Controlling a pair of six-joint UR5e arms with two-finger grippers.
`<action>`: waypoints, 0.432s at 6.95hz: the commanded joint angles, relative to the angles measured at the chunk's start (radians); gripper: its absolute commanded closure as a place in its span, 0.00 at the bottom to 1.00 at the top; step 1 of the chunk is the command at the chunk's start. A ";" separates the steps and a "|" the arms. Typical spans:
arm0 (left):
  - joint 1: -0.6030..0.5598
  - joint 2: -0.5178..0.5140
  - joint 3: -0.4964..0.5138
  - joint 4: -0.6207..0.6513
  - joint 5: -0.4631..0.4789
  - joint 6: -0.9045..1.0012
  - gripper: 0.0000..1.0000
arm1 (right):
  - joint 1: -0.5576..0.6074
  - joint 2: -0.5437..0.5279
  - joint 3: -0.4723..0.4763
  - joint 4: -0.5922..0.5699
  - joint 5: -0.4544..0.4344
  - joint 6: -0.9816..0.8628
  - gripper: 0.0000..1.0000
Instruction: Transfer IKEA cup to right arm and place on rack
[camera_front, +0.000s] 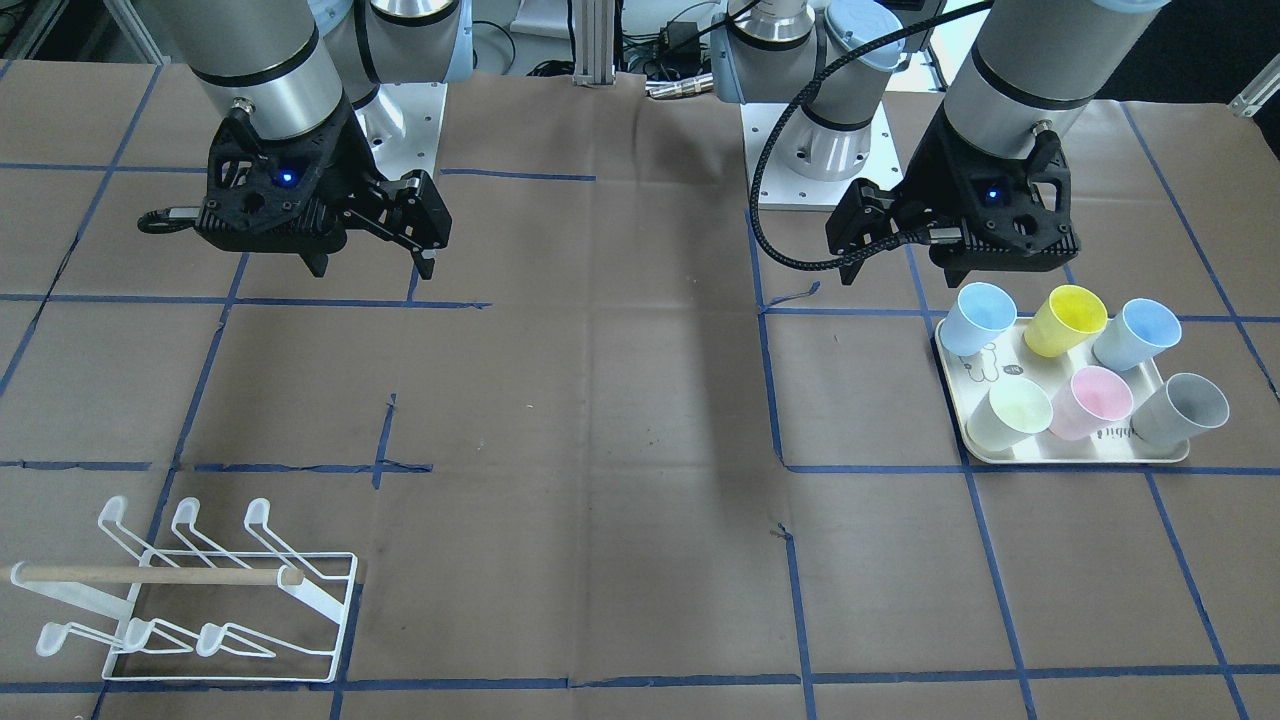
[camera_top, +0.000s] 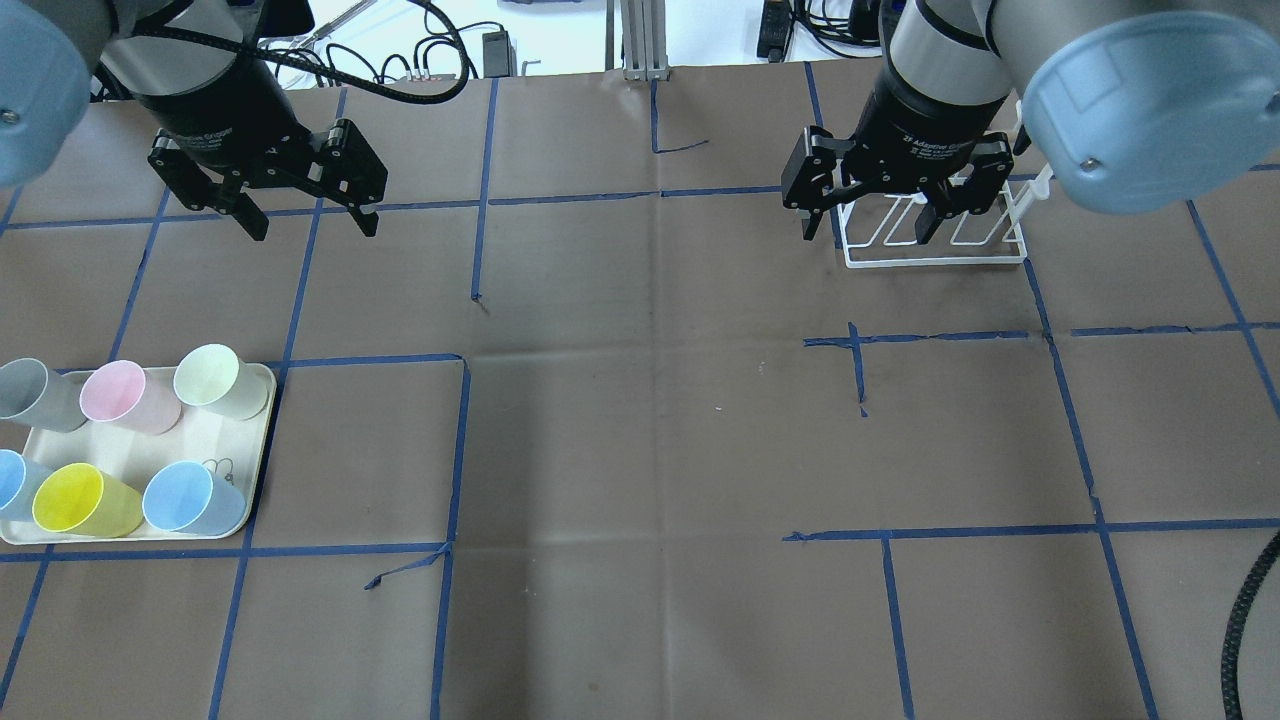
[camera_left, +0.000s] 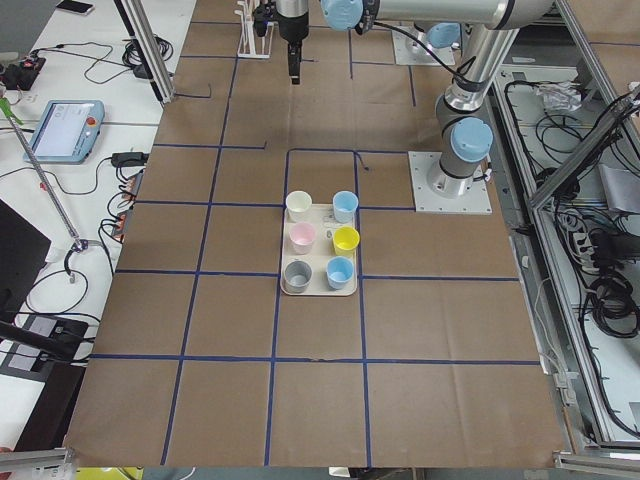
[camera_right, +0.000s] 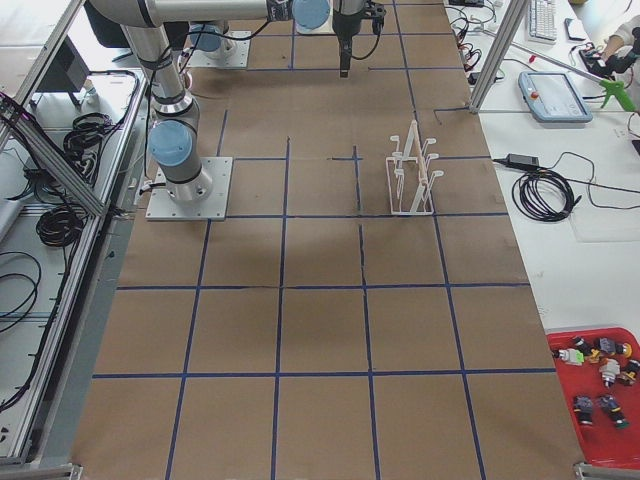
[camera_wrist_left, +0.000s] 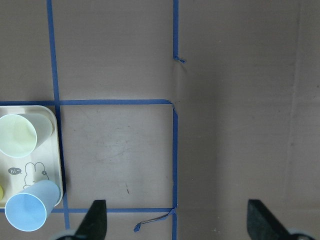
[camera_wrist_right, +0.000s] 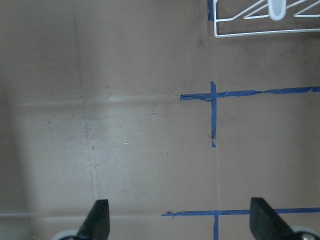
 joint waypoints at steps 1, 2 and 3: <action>0.112 -0.001 -0.003 0.000 -0.005 0.145 0.00 | 0.001 -0.001 0.000 0.000 -0.001 0.001 0.00; 0.171 -0.003 -0.015 0.001 0.001 0.227 0.00 | 0.001 0.000 -0.001 0.000 -0.001 0.000 0.00; 0.239 -0.001 -0.041 0.003 0.001 0.334 0.00 | 0.001 -0.001 -0.001 0.000 -0.001 0.001 0.00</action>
